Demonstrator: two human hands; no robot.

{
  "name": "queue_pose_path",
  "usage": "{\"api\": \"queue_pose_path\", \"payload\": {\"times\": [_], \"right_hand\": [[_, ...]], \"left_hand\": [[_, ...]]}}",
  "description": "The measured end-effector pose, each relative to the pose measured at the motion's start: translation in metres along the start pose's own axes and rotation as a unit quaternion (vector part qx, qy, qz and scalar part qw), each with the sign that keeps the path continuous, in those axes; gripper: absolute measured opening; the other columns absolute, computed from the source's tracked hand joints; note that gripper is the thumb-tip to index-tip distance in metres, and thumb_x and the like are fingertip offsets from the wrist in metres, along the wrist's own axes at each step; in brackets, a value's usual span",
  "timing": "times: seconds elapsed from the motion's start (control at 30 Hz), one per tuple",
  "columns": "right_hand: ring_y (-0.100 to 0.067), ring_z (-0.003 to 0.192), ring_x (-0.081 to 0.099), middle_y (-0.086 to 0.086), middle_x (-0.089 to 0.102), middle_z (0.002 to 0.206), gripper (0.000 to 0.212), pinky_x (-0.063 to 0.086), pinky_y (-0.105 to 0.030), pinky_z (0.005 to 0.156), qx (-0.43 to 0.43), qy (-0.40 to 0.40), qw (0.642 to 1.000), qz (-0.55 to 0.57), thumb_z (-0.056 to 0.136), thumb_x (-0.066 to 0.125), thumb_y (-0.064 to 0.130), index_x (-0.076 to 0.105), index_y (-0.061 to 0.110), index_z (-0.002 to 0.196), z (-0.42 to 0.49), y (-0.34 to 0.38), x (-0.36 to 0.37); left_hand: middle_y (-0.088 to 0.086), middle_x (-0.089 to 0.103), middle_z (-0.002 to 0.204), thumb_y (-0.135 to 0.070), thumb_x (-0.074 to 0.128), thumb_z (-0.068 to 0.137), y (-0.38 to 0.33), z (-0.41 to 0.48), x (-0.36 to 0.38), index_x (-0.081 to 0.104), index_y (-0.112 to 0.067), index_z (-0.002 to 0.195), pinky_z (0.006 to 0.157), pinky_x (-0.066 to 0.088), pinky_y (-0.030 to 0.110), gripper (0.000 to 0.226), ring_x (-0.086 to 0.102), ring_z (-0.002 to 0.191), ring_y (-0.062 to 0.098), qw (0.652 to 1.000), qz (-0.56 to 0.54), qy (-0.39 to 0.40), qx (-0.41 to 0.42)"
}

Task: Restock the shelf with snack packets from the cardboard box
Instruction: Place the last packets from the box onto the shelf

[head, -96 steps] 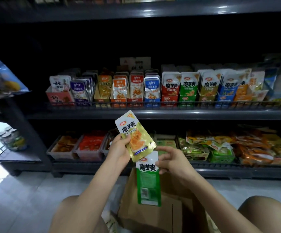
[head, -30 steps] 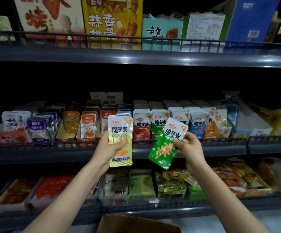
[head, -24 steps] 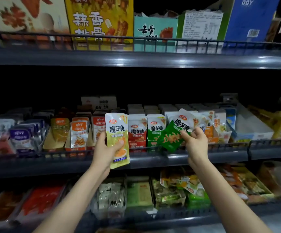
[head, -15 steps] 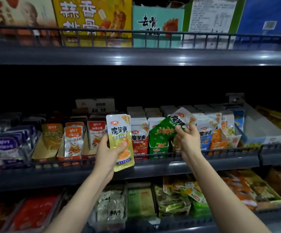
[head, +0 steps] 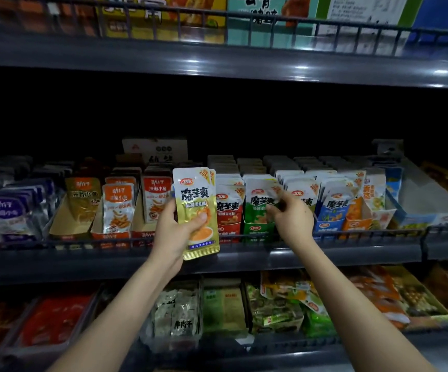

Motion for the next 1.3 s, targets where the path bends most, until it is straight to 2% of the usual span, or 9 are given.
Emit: {"api": "queue_pose_path", "payload": {"times": [0.3, 0.43, 0.53, 0.63, 0.83, 0.97, 1.1, 1.2, 1.3], "right_hand": [[-0.022, 0.088, 0.064, -0.005, 0.065, 0.117, 0.041, 0.045, -0.028, 0.062, 0.034, 0.007, 0.999, -0.011, 0.092, 0.062, 0.023, 0.054, 0.014, 0.131, -0.015, 0.014, -0.01], [-0.017, 0.075, 0.062, -0.001, 0.064, 0.1, 0.031, 0.039, -0.024, 0.058, -0.083, -0.168, 0.982, -0.023, 0.091, 0.063, 0.023, 0.059, 0.014, 0.121, -0.039, 0.039, -0.035], [-0.008, 0.075, 0.061, 0.007, 0.063, 0.094, 0.04, 0.048, -0.02, 0.063, -0.059, 0.005, 0.984, 0.167, 0.088, 0.066, 0.03, 0.051, 0.024, 0.125, -0.069, 0.061, -0.039], [-0.015, 0.074, 0.065, -0.005, 0.069, 0.088, 0.031, 0.053, -0.025, 0.06, 0.057, 0.201, 0.896, 0.392, 0.088, 0.067, 0.018, 0.059, 0.015, 0.117, -0.092, 0.065, -0.036], [-0.016, 0.067, 0.063, -0.015, 0.071, 0.085, 0.015, 0.049, -0.022, 0.055, 0.102, 0.197, 0.854, 0.471, 0.088, 0.061, 0.0, 0.067, 0.005, 0.101, -0.107, 0.024, -0.054], [-0.018, 0.078, 0.068, -0.01, 0.073, 0.096, 0.019, 0.053, -0.023, 0.059, 0.135, 0.201, 0.832, 0.499, 0.089, 0.06, 0.0, 0.061, 0.005, 0.107, -0.103, 0.001, -0.068], [-0.017, 0.077, 0.068, -0.005, 0.074, 0.092, 0.026, 0.052, -0.024, 0.06, 0.127, 0.195, 0.853, 0.468, 0.086, 0.062, -0.005, 0.056, 0.006, 0.109, -0.093, -0.018, -0.081], [-0.017, 0.075, 0.068, -0.006, 0.073, 0.088, 0.023, 0.051, -0.022, 0.059, 0.127, 0.142, 0.864, 0.466, 0.086, 0.06, -0.007, 0.057, 0.007, 0.104, -0.079, -0.033, -0.091], [-0.017, 0.084, 0.07, -0.004, 0.072, 0.093, 0.019, 0.054, -0.022, 0.065, 0.11, 0.054, 0.888, 0.443, 0.088, 0.059, -0.003, 0.055, 0.013, 0.099, -0.057, -0.05, -0.11]], "left_hand": [[0.001, 0.071, 0.097, -0.001, 0.071, 0.077, -0.012, -0.023, 0.0, 0.059, -0.025, 0.098, 0.081, 0.054, 0.04, 0.034, 0.069, 0.093, 0.022, 0.999, -0.015, -0.012, -0.027], [0.001, 0.071, 0.1, 0.002, 0.072, 0.077, -0.023, -0.039, -0.008, 0.058, -0.028, 0.099, 0.075, 0.056, 0.034, 0.04, 0.07, 0.088, 0.018, 1.0, 0.01, 0.006, -0.018], [0.002, 0.073, 0.099, 0.003, 0.074, 0.075, -0.027, -0.054, -0.005, 0.059, -0.024, 0.105, 0.079, 0.057, 0.041, 0.043, 0.07, 0.09, 0.02, 0.997, 0.042, 0.055, -0.016], [0.001, 0.072, 0.102, 0.004, 0.075, 0.073, -0.027, -0.068, 0.007, 0.058, -0.022, 0.109, 0.08, 0.057, 0.038, 0.048, 0.07, 0.092, 0.018, 0.99, 0.096, 0.106, 0.01], [-0.01, 0.065, 0.107, 0.0, 0.079, 0.07, -0.014, -0.085, 0.041, 0.05, -0.024, 0.119, 0.067, 0.049, 0.01, 0.063, 0.063, 0.094, 0.002, 0.972, 0.163, 0.168, 0.034], [-0.012, 0.064, 0.109, -0.002, 0.077, 0.074, -0.002, -0.084, 0.07, 0.051, -0.028, 0.118, 0.07, 0.05, 0.013, 0.057, 0.061, 0.095, -0.001, 0.971, 0.159, 0.175, 0.042], [-0.01, 0.062, 0.113, -0.005, 0.074, 0.079, 0.008, -0.079, 0.102, 0.052, -0.022, 0.125, 0.074, 0.049, 0.01, 0.054, 0.059, 0.099, -0.001, 0.964, 0.183, 0.18, 0.071], [-0.006, 0.057, 0.124, -0.019, 0.074, 0.08, 0.015, -0.07, 0.119, 0.05, -0.024, 0.13, 0.089, 0.051, 0.026, 0.056, 0.057, 0.109, 0.009, 0.951, 0.227, 0.187, 0.1], [-0.006, 0.055, 0.116, -0.026, 0.069, 0.084, 0.011, -0.054, 0.113, 0.052, -0.024, 0.126, 0.085, 0.05, 0.026, 0.045, 0.055, 0.1, 0.009, 0.938, 0.301, 0.069, 0.155]]}}
Point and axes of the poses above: each hand's wrist, its own z-axis towards the middle knuckle, its own x-axis out of the palm, y = z × x, the point moved 2 cm from there along z, towards the middle knuckle
